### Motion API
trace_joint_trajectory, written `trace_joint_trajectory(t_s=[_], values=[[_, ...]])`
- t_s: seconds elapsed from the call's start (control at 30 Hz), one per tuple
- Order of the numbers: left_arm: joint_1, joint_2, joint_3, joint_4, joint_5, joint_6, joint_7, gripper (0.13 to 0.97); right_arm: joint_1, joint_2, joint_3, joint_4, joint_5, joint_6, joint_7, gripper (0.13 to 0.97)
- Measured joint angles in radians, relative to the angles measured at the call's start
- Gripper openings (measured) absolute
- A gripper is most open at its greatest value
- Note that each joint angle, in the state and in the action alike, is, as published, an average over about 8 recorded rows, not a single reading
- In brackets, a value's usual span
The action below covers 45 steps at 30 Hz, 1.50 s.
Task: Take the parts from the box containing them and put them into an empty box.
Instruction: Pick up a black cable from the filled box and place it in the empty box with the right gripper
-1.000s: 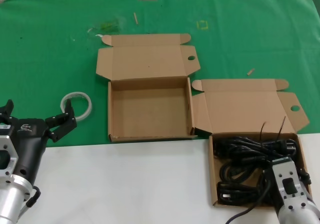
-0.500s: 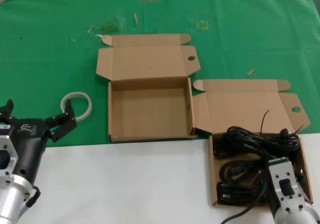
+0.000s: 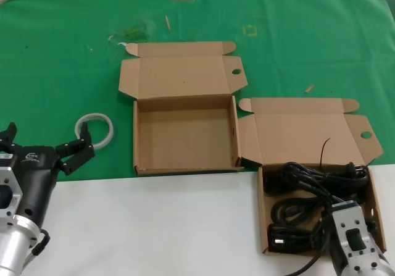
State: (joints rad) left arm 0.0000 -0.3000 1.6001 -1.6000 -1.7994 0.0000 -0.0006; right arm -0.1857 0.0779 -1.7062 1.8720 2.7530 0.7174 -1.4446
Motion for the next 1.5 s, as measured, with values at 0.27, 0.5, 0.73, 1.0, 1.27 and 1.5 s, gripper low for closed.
trace_joint_trajectory(t_s=[0.27, 0.5, 0.73, 1.0, 1.27, 1.5], values=[[0.000, 0.000, 0.000, 0.000, 0.000, 0.000, 0.000, 0.966, -0.031, 0.000, -0.013, 0.090, 0.000, 0.034, -0.012, 0.171], [0.000, 0.000, 0.000, 0.000, 0.000, 0.000, 0.000, 0.966, -0.043, 0.000, -0.025, 0.161, 0.000, 0.055, -0.025, 0.171], [0.000, 0.000, 0.000, 0.000, 0.000, 0.000, 0.000, 0.966, -0.026, 0.000, -0.033, 0.183, 0.000, 0.040, -0.026, 0.171], [0.000, 0.000, 0.000, 0.000, 0.000, 0.000, 0.000, 0.966, 0.059, 0.000, -0.049, 0.124, 0.000, 0.002, -0.034, 0.171], [0.000, 0.000, 0.000, 0.000, 0.000, 0.000, 0.000, 0.966, 0.232, 0.000, -0.111, -0.048, 0.000, -0.085, -0.028, 0.171], [0.000, 0.000, 0.000, 0.000, 0.000, 0.000, 0.000, 0.966, 0.401, 0.000, -0.213, -0.234, 0.000, -0.184, 0.022, 0.171]])
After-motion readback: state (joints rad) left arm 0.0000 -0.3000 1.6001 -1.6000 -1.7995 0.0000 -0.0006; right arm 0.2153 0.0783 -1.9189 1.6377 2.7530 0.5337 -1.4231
